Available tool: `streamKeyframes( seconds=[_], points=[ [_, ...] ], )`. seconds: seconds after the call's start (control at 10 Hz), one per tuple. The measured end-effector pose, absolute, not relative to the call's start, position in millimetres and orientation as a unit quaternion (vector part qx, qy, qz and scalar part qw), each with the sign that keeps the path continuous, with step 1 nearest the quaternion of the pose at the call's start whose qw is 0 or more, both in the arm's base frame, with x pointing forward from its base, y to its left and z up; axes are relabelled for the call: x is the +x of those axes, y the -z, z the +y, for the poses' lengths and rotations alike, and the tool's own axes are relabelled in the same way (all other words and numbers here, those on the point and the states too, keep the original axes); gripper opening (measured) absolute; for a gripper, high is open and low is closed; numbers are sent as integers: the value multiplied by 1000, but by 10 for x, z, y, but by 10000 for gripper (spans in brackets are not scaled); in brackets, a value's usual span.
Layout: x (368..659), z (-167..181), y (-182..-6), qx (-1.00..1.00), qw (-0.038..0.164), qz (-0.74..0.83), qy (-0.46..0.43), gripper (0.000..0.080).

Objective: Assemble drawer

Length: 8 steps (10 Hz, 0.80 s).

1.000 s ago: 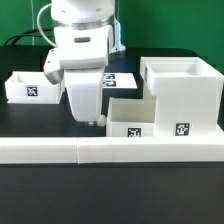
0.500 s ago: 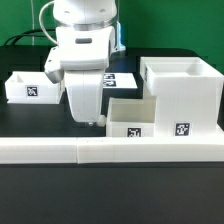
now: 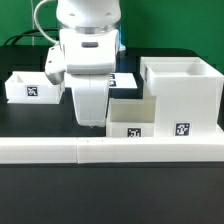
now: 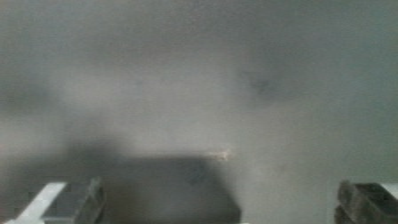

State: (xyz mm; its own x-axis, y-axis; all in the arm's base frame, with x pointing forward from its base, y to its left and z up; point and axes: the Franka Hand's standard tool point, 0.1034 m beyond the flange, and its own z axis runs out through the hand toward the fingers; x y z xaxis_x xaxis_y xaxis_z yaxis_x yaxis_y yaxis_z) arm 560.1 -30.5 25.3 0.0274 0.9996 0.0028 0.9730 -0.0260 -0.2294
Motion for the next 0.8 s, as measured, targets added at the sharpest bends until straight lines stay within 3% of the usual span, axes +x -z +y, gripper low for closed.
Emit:
streamKeyframes(
  seconds=[0.6,0.8],
  points=[
    [5606,-297,-260,-726,82,-678,-84,649],
    [5531,-368,-163,-697,92,-706,-81,649]
  ],
)
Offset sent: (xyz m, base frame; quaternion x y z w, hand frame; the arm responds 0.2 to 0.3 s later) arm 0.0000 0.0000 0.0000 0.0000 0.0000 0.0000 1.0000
